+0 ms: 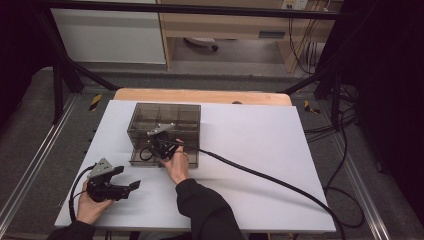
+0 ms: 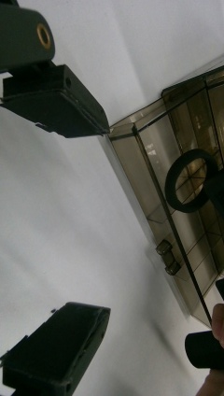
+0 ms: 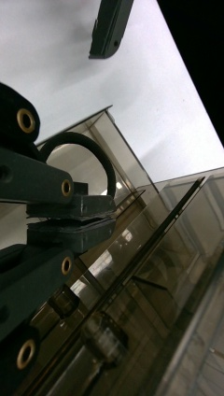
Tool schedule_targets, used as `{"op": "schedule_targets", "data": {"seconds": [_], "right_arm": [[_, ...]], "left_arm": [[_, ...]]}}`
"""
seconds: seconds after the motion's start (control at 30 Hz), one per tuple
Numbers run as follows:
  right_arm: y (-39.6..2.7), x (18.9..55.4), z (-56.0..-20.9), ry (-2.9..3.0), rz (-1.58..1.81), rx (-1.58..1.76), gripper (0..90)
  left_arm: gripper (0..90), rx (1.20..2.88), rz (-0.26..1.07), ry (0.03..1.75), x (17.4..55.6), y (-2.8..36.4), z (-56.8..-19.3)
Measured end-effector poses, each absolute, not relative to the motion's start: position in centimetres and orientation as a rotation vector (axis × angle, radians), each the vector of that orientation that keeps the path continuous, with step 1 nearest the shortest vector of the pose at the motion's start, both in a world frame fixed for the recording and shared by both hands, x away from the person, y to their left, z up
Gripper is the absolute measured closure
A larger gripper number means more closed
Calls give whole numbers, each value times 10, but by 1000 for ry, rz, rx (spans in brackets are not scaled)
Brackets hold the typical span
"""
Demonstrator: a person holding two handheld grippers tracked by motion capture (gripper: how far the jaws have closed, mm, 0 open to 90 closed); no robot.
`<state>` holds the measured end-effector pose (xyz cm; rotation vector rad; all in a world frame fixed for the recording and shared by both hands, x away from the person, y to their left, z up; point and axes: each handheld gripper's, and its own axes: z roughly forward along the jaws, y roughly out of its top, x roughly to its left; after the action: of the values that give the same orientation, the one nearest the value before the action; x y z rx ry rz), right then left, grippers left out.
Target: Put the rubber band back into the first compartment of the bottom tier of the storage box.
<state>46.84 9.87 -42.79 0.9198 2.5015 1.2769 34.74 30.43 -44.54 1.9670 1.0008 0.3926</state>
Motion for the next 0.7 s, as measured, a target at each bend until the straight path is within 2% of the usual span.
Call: {"op": "schedule_targets", "data": {"seconds": [0.53,0.7], "right_arm": [[103,468,-441,2526,1250,911,868],[103,469,-441,2524,1250,913,836]], "left_arm": [[102,1966,393,1001,347,304,-445],[102,1966,393,1001,347,304,-445]]}}
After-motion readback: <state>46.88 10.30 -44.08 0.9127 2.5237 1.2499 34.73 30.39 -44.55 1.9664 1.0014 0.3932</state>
